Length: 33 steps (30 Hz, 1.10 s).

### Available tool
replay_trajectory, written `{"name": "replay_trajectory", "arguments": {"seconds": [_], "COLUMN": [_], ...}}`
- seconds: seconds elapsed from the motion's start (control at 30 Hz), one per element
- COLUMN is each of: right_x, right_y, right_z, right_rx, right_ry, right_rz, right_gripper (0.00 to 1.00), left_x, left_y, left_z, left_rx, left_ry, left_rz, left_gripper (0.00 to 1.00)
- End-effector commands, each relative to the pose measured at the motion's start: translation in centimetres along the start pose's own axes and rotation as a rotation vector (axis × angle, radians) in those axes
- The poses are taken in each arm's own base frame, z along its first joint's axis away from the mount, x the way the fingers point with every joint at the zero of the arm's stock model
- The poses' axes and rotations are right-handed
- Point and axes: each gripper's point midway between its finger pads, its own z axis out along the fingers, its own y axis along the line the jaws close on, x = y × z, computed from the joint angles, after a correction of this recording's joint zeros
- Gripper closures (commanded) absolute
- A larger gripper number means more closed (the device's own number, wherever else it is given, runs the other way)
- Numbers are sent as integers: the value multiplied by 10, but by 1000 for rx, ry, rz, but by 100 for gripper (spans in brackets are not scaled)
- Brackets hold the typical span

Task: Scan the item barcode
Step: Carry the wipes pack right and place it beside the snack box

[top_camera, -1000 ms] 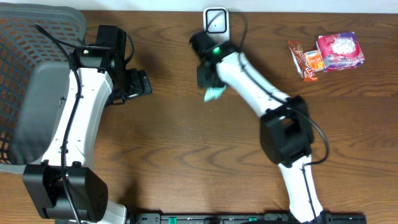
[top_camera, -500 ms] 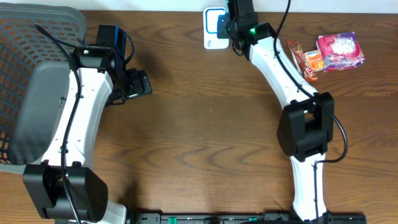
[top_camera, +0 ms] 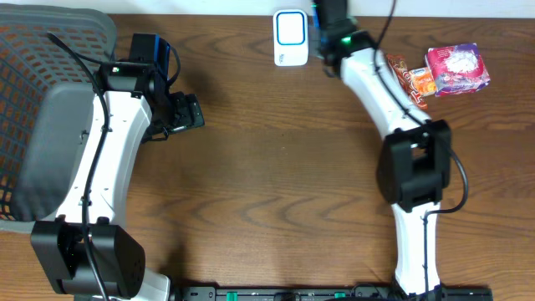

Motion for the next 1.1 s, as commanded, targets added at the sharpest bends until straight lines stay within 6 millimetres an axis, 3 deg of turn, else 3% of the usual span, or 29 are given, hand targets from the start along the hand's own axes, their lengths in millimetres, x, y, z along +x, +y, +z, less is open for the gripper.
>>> {"name": "replay_trajectory", "arguments": {"seconds": [0.0, 0.1, 0.2, 0.3, 0.4, 0.5, 0.6, 0.73, 0.83, 0.97, 1.03, 1.07], "right_x": [-8, 23, 48, 70, 85, 90, 91, 87, 80, 62, 52, 42], "right_y": [-120, -175, -216, -245, -252, -252, -257, -258, -261, -268, -271, -271], "right_z": [-8, -4, -5, -6, -1, 7, 10, 9, -8, -59, -90, -118], "right_rx": [323, 406, 453, 471, 392, 279, 247, 231, 232, 226, 220, 211], "right_ry": [39, 187, 288, 362, 421, 446, 442, 431, 422, 384, 353, 314], "right_rz": [-17, -6, 77, 195, 304, 401, 486, 496, 488, 488, 493, 494], "right_gripper": [99, 99, 99, 99, 94, 77, 43, 26, 25, 25, 18, 6], "left_x": [2, 2, 2, 2, 2, 2, 2, 2, 2, 2, 2, 2], "left_y": [4, 4, 4, 4, 4, 4, 4, 4, 4, 4, 4, 4], "left_z": [5, 5, 5, 5, 5, 5, 5, 5, 5, 5, 5, 5], "left_rx": [-24, -24, -24, -24, -24, -24, -24, -24, -24, -24, -24, -24], "left_ry": [16, 16, 16, 16, 16, 16, 16, 16, 16, 16, 16, 16], "left_rz": [-5, -5, -5, -5, -5, -5, -5, -5, -5, -5, -5, -5], "left_gripper": [2, 2, 2, 2, 2, 2, 2, 2, 2, 2, 2, 2]}}
